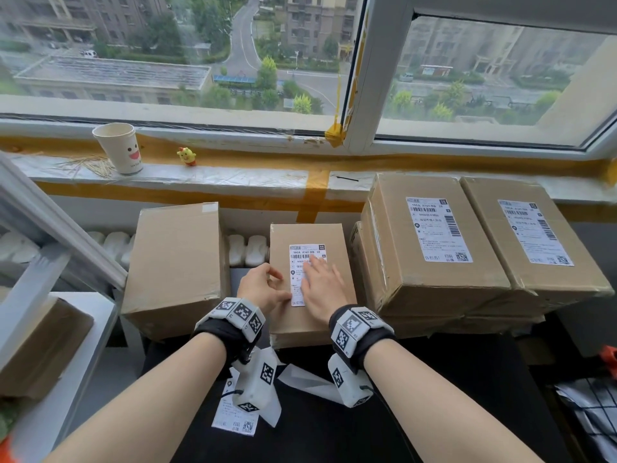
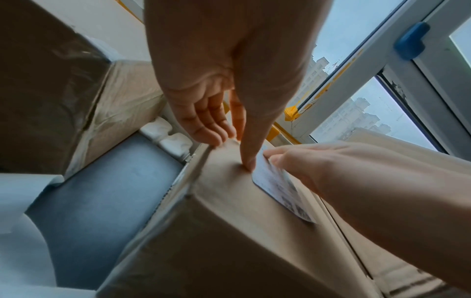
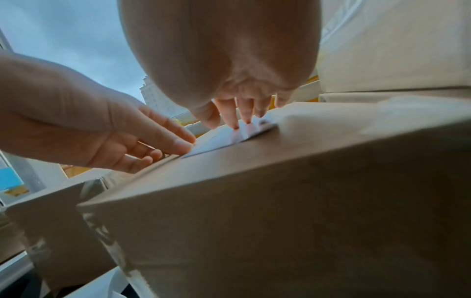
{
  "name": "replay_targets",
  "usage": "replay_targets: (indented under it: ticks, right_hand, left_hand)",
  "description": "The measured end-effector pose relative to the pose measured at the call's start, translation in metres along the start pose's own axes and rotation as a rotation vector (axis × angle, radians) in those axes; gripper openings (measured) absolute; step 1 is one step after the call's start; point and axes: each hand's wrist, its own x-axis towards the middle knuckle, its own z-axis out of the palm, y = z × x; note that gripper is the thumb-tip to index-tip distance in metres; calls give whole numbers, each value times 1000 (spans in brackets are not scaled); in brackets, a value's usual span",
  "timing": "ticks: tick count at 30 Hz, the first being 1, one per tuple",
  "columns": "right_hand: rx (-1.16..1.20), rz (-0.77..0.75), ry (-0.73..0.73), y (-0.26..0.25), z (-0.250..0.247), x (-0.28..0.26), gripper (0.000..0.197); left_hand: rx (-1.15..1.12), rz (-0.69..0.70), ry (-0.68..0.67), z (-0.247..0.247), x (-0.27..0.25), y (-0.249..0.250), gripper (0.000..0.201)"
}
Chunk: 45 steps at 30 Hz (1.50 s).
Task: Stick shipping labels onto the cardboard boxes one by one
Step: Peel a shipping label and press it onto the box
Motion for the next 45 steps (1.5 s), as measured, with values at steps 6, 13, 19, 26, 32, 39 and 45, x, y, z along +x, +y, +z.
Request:
replay_targets:
  ticks: [6,13,19,26,32,39,45]
  right_hand:
    - [-28,-67,-130,-17,0,21,53]
    - [-50,5,-126,4,-7,25,56]
    - [0,95,-100,9,-9,20,58]
    - [-24,-98,-185,-11,5,13,54]
    - [-9,-176,-138,-3,17,-20,55]
    - [-31,-223,-101,-1,27,-58,55]
    - [-82,-164,-89,18,22,-74,54]
  left_hand:
    - [-11,69,-132,-8,-1,-10,42]
    - [-52,29,-229,-10,-3,-19,70]
    - [8,60,-327,-11,-10,-20,95]
    - [104,36,-213,-6,-18,-23,96]
    - [161,34,-193,-5,-23,-19,91]
    - [139,-2,-152,-3,-33,-16,86]
    - [121,-21,-161,-2,-38,-15,86]
